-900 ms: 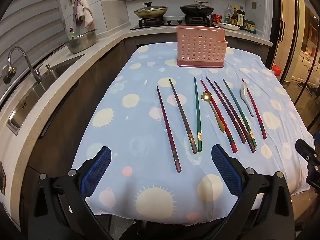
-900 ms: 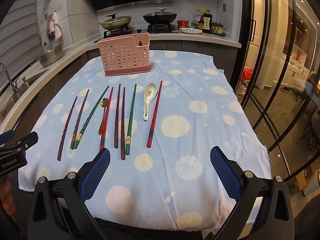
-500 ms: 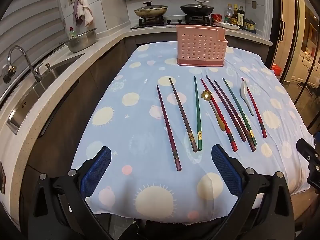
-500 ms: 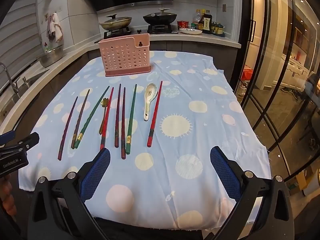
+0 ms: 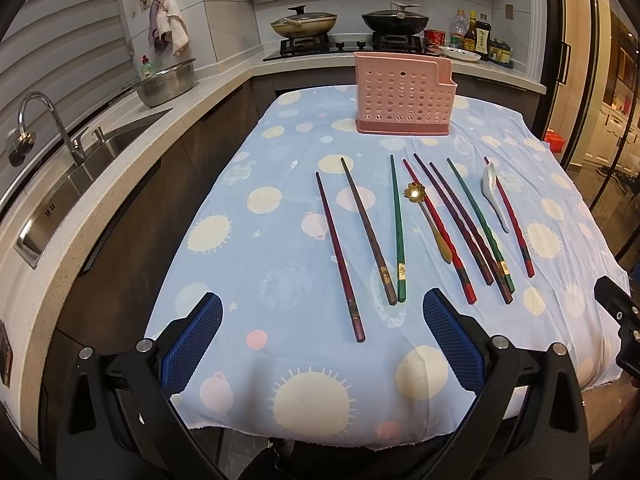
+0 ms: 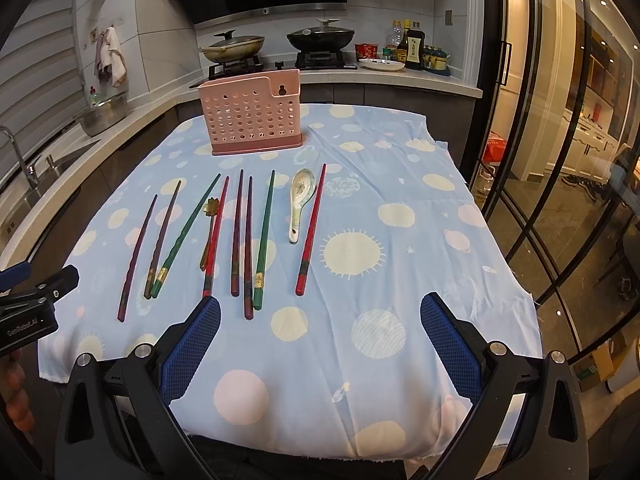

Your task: Organize utensils

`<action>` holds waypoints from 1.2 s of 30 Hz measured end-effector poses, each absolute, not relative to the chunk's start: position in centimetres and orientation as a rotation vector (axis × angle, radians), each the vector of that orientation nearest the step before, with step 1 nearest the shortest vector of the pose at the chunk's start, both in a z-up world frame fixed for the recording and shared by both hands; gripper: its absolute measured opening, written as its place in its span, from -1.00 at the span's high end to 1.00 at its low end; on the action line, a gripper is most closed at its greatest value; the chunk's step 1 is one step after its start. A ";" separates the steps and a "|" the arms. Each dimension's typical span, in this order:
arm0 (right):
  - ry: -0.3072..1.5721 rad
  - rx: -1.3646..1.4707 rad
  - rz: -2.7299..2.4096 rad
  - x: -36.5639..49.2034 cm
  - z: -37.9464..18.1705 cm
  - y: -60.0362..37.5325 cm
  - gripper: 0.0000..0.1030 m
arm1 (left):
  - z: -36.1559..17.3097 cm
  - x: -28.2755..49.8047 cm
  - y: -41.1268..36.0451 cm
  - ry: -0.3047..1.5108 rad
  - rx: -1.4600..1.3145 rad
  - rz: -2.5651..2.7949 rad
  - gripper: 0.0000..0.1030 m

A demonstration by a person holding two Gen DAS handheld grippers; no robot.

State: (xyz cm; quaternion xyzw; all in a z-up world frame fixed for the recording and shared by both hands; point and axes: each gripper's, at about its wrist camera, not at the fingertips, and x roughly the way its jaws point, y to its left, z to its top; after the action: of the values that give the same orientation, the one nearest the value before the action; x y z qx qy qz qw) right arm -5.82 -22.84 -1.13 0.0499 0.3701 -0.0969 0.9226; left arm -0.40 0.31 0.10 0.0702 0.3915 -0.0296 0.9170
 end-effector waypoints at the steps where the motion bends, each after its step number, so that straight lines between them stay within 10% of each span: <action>1: 0.760 0.101 -0.200 -5.8 -1.2 -22.9 -0.87 | 0.1 -0.4 0.3 0.806 0.144 -0.060 -0.86; 36: 0.758 0.104 -0.199 -5.9 -1.4 -23.0 -0.87 | -0.2 -0.5 0.7 0.812 0.141 -0.065 -0.86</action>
State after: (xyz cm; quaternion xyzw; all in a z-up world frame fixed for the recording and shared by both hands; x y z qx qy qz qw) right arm -5.91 -23.01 -1.36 0.0508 0.3693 -0.0971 0.9228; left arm -0.47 0.72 -0.15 0.0683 0.3944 -0.0314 0.9159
